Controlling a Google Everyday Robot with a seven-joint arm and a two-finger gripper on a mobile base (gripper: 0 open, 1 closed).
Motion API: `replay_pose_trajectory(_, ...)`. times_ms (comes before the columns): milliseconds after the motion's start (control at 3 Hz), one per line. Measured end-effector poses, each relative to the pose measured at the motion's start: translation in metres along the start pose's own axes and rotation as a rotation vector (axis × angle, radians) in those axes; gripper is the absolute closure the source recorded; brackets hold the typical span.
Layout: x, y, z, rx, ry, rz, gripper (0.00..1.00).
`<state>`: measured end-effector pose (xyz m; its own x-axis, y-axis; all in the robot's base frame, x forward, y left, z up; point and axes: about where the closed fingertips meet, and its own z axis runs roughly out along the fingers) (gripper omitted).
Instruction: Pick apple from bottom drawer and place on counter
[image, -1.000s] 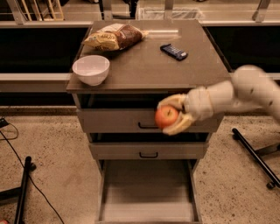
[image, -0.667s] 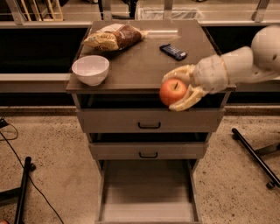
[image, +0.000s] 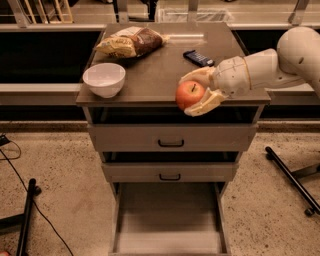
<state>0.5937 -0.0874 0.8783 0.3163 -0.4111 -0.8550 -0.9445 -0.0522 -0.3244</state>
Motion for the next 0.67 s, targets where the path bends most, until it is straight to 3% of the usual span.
replay_pose_trajectory(333,0.009,-0.031,0.007,0.106,0.022,0.104,1.0)
replay_pose_trajectory(667,0.035,-0.08,0.012,0.307,0.06,0.219,0.96)
